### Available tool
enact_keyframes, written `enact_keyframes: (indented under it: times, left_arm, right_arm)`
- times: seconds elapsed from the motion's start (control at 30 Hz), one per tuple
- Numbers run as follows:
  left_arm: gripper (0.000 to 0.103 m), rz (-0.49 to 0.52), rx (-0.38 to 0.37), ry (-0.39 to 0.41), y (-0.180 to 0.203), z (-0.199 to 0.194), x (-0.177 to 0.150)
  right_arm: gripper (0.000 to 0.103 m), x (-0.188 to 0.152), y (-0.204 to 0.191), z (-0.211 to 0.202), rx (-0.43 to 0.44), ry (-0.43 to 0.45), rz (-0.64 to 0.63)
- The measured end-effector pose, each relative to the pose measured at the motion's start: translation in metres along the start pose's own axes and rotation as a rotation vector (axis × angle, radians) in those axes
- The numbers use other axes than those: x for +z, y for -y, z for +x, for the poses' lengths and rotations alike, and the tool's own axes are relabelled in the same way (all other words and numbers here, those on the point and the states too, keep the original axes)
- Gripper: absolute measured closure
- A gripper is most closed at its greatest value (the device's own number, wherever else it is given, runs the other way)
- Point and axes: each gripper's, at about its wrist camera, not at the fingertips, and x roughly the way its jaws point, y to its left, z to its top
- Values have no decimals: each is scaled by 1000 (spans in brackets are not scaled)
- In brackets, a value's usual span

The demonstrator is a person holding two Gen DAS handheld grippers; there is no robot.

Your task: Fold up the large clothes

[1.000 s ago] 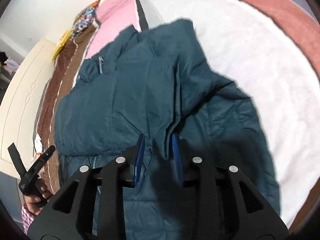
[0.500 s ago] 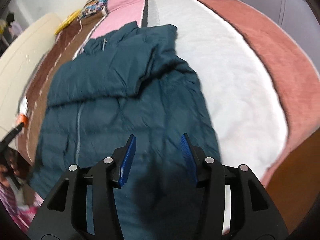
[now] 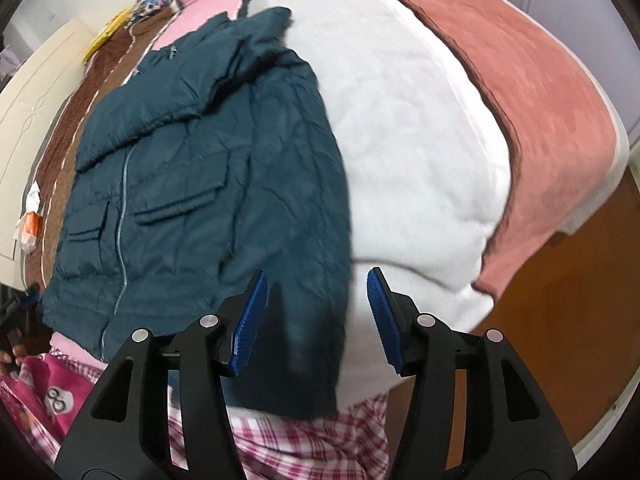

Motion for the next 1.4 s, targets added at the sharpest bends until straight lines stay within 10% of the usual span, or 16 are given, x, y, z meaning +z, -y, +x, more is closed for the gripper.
enact_keyframes:
  times: [0.5,0.73,0.93,1.4]
  left_arm:
    - [49,-27,-108,-86,3,16,-22]
    - [65,-8,-136,-79,7,16,-21]
    - [87,2,-162,-47,9,8,-20]
    - [93,2,-298,191,27,-59,34]
  right_arm:
    - [44,-34,35,0,144,-67,158]
    - [45,-43,31,10,299,-126,196]
    - [84,-44,26,6,349,-112,184]
    - [91,23,10,-65,488,138,163]
